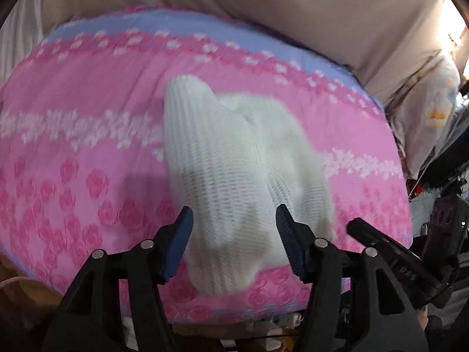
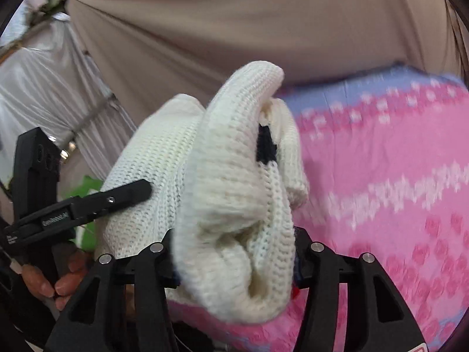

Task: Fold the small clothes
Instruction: 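Lower the folded sweater onto the bedspread and open both grippers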

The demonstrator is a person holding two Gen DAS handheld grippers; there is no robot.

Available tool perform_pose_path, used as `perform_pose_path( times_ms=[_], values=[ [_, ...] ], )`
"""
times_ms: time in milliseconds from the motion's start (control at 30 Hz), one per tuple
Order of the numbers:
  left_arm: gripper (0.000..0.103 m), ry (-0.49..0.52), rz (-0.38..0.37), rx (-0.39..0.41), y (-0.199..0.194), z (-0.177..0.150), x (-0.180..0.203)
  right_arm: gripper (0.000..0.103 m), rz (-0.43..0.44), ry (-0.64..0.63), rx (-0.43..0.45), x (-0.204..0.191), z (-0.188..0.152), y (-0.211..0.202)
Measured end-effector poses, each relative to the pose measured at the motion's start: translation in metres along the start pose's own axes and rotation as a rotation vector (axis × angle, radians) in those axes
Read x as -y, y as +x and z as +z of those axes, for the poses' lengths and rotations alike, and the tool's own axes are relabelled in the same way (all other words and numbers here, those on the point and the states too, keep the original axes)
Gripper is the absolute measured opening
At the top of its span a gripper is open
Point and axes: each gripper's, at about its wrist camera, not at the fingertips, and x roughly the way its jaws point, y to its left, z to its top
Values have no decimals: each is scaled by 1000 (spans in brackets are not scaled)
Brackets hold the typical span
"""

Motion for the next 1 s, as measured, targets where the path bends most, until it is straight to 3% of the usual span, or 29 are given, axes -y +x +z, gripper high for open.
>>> perform_pose_path(
  times_ms=[67, 167, 233, 267, 400, 467, 567, 600, 633, 667, 700, 800, 867, 933, 1000],
  values=[
    [58, -56, -47, 16, -5, -10, -15, 40, -98, 92, -130, 26, -31, 31],
    [69, -83, -49, 50, -9, -10, -22, 40, -98, 148, -109, 32, -45, 18],
    [72, -88, -9, 63, -4, -4, -24, 50, -121, 101, -88, 23, -39, 13],
    [73, -98, 5, 66, -2, -1, -25, 59, -129, 86, -93, 21, -35, 17],
    [86, -175, -3, 58, 10, 5, -41, 62, -153, 87, -156, 25, -24, 59],
    [86, -206, 8, 17, 27, 8, -51, 64, -160, 92, -211, 31, -21, 85],
    [86, -287, -44, -68, 59, 7, -71, 79, -143, 151, -265, 43, -21, 116],
    [83, -314, -80, -82, 66, 6, -75, 81, -129, 192, -291, 48, -22, 128],
    [69, -317, -104, -91, 69, 7, -75, 82, -118, 225, -304, 52, -23, 136],
    [66, -307, -117, -91, 67, 9, -71, 75, -101, 259, -311, 56, -24, 142],
    [60, -281, -114, -77, 59, 12, -62, 57, -71, 295, -303, 60, -25, 145],
    [56, -159, -155, -12, 29, 16, -33, 40, -36, 306, -249, 51, -18, 126],
    [60, -91, -159, 5, 24, 14, -18, 37, -12, 257, -163, 35, -11, 90],
    [64, 2, -61, -14, 40, 6, -1, 37, -61, 168, -98, 19, -10, 54],
    [64, 69, 61, -66, 63, -5, 9, 48, -135, 131, -88, 21, -20, 43]
  ],
)
